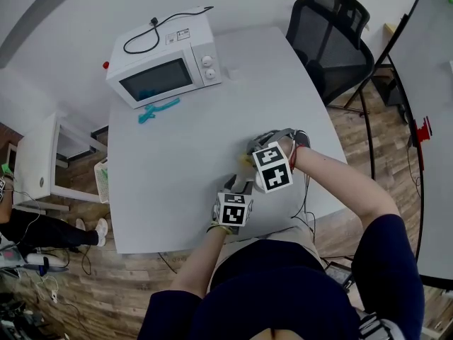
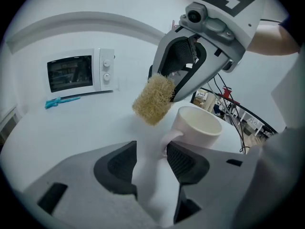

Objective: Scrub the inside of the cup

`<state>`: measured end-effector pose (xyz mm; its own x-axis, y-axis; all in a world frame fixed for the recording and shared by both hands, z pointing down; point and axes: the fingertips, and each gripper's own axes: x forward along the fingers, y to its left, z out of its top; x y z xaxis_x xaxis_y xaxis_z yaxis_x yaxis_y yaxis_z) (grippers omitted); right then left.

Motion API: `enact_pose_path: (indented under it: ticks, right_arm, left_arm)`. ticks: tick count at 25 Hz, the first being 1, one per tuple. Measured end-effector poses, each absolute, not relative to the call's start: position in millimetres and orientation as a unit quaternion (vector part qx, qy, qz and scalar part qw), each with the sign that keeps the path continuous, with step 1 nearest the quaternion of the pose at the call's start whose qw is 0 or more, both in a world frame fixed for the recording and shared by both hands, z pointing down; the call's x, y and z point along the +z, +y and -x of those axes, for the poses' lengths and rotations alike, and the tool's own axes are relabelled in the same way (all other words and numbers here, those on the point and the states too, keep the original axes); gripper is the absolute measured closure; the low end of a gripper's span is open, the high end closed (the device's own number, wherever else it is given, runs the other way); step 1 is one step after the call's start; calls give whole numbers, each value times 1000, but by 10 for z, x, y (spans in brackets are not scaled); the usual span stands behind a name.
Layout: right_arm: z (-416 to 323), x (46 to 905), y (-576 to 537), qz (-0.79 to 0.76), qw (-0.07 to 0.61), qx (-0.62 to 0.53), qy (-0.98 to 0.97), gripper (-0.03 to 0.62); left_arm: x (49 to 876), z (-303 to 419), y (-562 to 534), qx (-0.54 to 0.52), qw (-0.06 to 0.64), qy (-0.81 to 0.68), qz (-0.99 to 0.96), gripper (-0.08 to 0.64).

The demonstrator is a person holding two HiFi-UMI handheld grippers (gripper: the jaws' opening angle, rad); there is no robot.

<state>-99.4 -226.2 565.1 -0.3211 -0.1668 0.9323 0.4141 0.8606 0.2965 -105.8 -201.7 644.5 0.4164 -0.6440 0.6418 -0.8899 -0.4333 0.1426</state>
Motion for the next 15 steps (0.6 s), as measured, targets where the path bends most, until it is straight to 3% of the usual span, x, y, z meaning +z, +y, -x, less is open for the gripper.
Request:
enact_pose_path:
  ticks: [9,12,15]
  right_arm:
    - [820,5297,-2282,-68,503,-196,-839,436]
    - [738,5117,-2211,-122,454,-166,-867,436]
    - [625,4944,-2107,-168,397,-121,-894,436]
  left_arm:
    - [6158,1195,-1895,229,238,-493,-805,371]
    - [5990,1289,-1855,206,232,-520,-796,457]
    - [5815,1360,-1813,178,235,-543,-787,496]
